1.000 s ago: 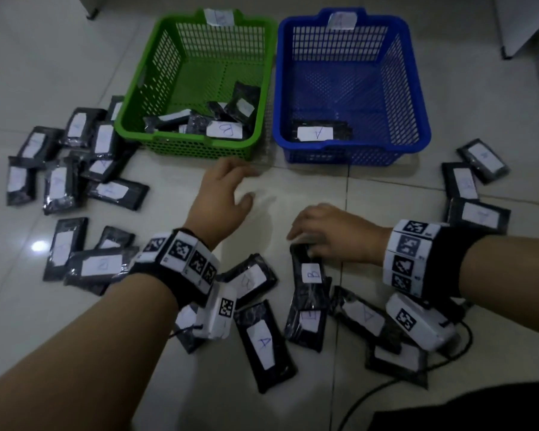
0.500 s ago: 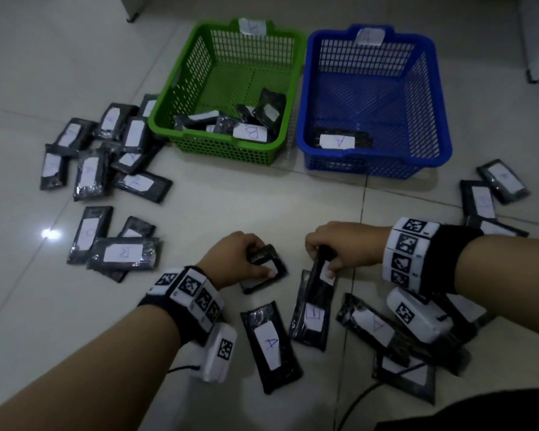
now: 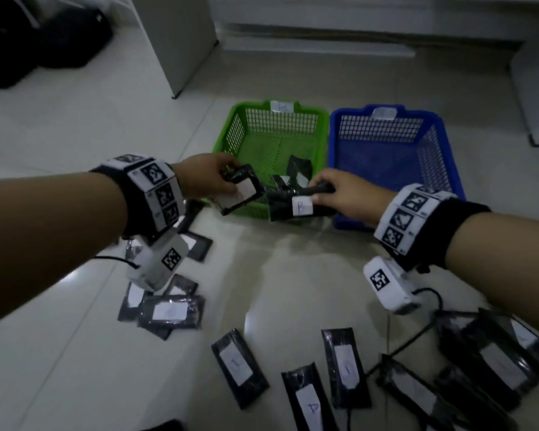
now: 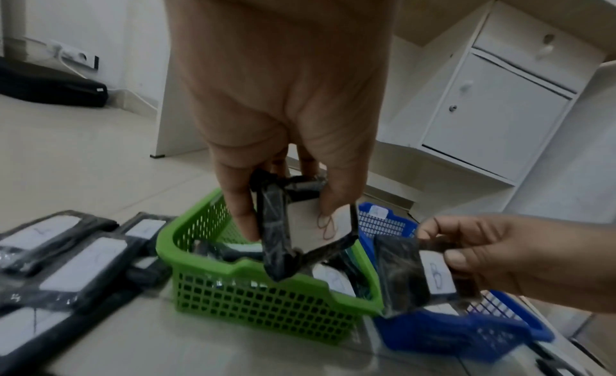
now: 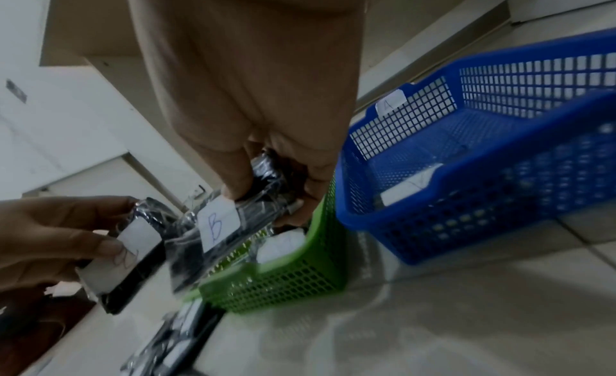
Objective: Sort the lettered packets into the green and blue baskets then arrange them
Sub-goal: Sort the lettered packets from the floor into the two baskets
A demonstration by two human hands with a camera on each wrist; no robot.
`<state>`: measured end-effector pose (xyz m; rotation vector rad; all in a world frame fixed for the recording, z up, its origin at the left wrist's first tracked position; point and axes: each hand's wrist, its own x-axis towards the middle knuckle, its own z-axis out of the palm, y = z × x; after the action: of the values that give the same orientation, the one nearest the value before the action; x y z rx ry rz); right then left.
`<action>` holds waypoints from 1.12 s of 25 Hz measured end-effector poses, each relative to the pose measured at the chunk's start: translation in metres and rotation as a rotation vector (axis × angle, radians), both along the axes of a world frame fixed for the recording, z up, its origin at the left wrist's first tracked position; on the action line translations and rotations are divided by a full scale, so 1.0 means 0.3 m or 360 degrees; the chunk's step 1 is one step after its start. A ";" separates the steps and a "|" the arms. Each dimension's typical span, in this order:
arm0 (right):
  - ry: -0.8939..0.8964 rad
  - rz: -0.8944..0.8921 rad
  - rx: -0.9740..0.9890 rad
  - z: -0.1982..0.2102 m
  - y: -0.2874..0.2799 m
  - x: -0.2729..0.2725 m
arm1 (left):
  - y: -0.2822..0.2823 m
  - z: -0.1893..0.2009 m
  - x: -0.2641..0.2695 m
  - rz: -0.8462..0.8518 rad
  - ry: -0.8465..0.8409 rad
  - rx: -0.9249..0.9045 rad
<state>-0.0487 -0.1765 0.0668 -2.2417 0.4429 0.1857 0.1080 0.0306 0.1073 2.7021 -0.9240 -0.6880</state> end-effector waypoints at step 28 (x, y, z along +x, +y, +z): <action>-0.0266 -0.0195 -0.0087 -0.390 0.620 0.267 | 0.587 -0.492 0.188 0.0226 -0.0343 -0.0813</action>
<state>0.0314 0.0095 -0.0501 -2.2535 0.4975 -0.0782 0.1644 0.2067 -0.0402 2.3728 -0.8069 -0.1064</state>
